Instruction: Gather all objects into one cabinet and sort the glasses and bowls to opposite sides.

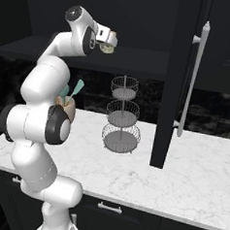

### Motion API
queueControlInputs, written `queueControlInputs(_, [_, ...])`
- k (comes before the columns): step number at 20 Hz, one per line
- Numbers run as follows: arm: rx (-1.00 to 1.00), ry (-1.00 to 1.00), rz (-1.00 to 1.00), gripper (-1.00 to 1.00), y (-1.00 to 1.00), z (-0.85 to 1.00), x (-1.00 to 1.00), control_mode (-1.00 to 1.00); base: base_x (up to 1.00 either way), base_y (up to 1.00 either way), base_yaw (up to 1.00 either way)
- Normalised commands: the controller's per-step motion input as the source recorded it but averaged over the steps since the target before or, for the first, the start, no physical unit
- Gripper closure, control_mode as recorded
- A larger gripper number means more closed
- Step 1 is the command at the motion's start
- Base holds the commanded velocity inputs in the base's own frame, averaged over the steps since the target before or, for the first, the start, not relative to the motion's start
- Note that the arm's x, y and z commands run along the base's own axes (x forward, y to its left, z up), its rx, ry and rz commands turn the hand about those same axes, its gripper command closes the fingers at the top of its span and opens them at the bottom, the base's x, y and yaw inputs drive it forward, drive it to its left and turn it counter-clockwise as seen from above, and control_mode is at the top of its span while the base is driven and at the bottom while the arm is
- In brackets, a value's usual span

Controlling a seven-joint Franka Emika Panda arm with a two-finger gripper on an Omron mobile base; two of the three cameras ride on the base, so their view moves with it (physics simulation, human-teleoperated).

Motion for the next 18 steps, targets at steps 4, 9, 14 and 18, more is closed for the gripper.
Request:
queueControlInputs(4, [0.00, 0.00, -0.05, 1.00, -0.01, -0.13, 0.02, -1.00, 0.00, 0.00, 0.00])
queueControlInputs(9, [0.00, -0.02, -0.07, 1.00, -0.01, -0.07, 0.06, -1.00, 0.00, 0.00, 0.00])
queueControlInputs(14, [0.00, -0.07, -0.01, 1.00, -0.11, 0.00, -0.36, -1.00, 0.00, 0.00, 0.00])
queueControlInputs(18, [0.02, -0.03, 0.00, 1.00, -0.04, 0.00, -1.00, -1.00, 0.00, 0.00, 0.00])
